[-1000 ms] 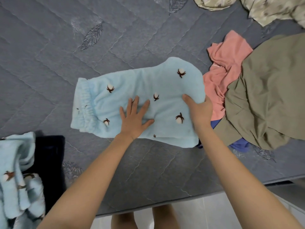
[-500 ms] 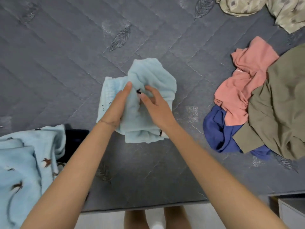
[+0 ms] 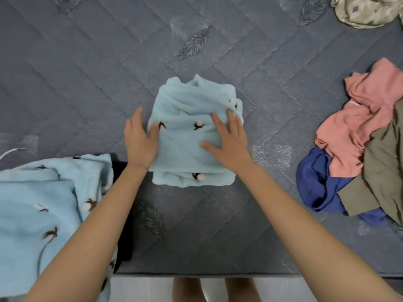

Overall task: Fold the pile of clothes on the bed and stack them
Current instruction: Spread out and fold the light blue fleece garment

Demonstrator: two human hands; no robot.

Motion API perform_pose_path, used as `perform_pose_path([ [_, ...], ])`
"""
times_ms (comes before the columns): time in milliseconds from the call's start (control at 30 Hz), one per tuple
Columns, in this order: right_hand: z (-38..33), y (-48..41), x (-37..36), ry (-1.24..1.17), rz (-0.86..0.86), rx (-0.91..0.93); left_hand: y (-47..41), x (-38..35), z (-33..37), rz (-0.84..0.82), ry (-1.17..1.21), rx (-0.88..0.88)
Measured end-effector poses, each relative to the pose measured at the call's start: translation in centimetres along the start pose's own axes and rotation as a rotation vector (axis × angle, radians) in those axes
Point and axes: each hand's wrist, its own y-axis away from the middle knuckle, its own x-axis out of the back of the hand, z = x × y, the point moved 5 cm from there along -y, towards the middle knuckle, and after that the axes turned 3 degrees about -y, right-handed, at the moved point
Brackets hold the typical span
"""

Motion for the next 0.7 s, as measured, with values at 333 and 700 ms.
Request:
perform_pose_path([
  [333, 1.2, -2.1, 0.2, -0.015, 0.152, -0.015, 0.3, -7.6, 0.8, -0.280, -0.513, -0.517],
  [700, 1.7, -8.2, 1.8, -0.276, 0.044, -0.140, 2.1, -5.0, -3.7, -0.132, -0.107, 0.185],
])
